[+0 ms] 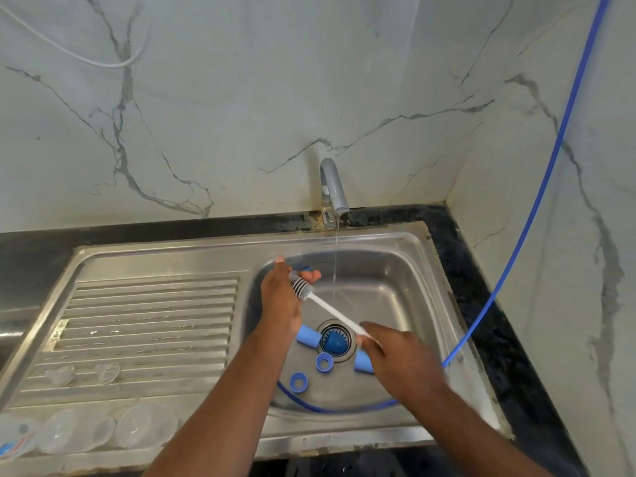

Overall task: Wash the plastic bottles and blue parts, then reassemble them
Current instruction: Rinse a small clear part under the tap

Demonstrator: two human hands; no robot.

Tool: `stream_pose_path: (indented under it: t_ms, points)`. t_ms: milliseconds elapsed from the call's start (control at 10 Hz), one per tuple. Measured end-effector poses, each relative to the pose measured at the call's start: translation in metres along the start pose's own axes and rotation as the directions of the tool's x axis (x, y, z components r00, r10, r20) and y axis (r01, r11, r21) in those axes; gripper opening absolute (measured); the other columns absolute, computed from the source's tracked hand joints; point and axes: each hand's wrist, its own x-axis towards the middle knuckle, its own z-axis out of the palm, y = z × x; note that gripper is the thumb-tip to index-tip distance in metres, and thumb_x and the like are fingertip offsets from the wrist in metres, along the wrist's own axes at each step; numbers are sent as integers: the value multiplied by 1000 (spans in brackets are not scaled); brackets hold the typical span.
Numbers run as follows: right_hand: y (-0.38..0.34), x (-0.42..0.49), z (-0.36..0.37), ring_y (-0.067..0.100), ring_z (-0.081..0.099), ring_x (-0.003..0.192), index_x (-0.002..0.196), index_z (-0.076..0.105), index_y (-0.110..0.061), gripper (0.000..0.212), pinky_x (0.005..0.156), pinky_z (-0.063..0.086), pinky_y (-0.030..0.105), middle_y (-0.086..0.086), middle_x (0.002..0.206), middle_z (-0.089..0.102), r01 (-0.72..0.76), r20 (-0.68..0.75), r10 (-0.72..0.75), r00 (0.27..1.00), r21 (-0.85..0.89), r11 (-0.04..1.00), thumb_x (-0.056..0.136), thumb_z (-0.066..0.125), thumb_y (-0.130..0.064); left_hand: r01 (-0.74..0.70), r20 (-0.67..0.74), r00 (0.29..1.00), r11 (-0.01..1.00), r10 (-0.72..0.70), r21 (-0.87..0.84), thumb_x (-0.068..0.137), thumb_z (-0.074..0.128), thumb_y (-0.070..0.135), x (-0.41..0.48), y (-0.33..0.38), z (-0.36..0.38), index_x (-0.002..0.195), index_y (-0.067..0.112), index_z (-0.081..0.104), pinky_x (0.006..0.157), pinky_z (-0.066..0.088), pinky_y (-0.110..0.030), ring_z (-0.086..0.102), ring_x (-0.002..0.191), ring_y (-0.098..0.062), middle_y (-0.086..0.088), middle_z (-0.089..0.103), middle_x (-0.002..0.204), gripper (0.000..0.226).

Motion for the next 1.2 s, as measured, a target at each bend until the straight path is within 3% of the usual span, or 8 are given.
stream_pose_path:
  t_ms: [100,200,300,400,500,600,900,1200]
  points:
    - [-2,1,-11,12,18,45,118,71,-18,36,44,17,25,1,63,28,-510,530,88,843,737,443,104,51,-44,78,143,988,991,-62,-109,107,42,39,-1,9,1,92,12,48,84,52,-40,73,69,-27,-9,61,57,31]
    - [4,3,-16,16,21,44,120,70,-23,32,44,19,24,2,61,32,-446,461,122,879,702,555,104,51,-43,75,132,989,993,-63,-95,108,41,38,-1,8,4,89,13,49,79,55,-38,73,70,-28,-9,61,58,32]
    - [10,-2,-2,23,55,45,117,68,-35,32,43,40,30,-1,59,56,59,-66,-82,994,-298,953,85,75,-38,43,-16,999,999,-43,-23,109,41,35,4,0,9,90,12,45,80,58,-41,68,54,-22,-6,58,52,30]
    - [14,0,5,26,58,45,118,66,-34,48,41,41,30,0,61,57,62,-205,-214,955,-568,820,74,85,-32,75,-46,996,993,-79,-89,109,42,35,8,1,13,92,11,46,89,56,-46,66,48,-19,-4,57,49,30]
    - [9,3,-3,18,63,65,124,56,-45,25,61,53,35,-4,72,65,7,-88,-13,996,-68,998,99,57,-43,120,12,993,983,-120,-140,108,43,36,12,9,12,96,9,47,82,57,-42,70,55,-22,-6,59,53,29]
    - [13,4,-2,8,37,43,114,74,-36,22,46,31,25,-9,51,41,-236,188,150,971,616,751,102,58,-27,184,88,981,973,-172,-142,107,44,36,12,13,8,95,10,47,78,57,-40,73,64,-25,-9,60,63,29]
    - [43,-42,-5,12,60,68,104,61,-41,26,68,53,34,-7,71,61,-189,-111,203,973,122,974,98,42,-57,243,106,967,965,-233,-97,106,47,39,19,1,-5,93,13,53,81,57,-42,73,66,-23,-9,66,72,30]
    - [87,-98,0,8,57,67,78,59,-27,19,60,42,22,-5,67,60,-416,-285,504,815,318,852,95,66,-31,433,280,836,881,-472,192,100,48,18,-14,-75,38,93,14,56,56,49,-28,54,59,-17,-10,69,83,11]
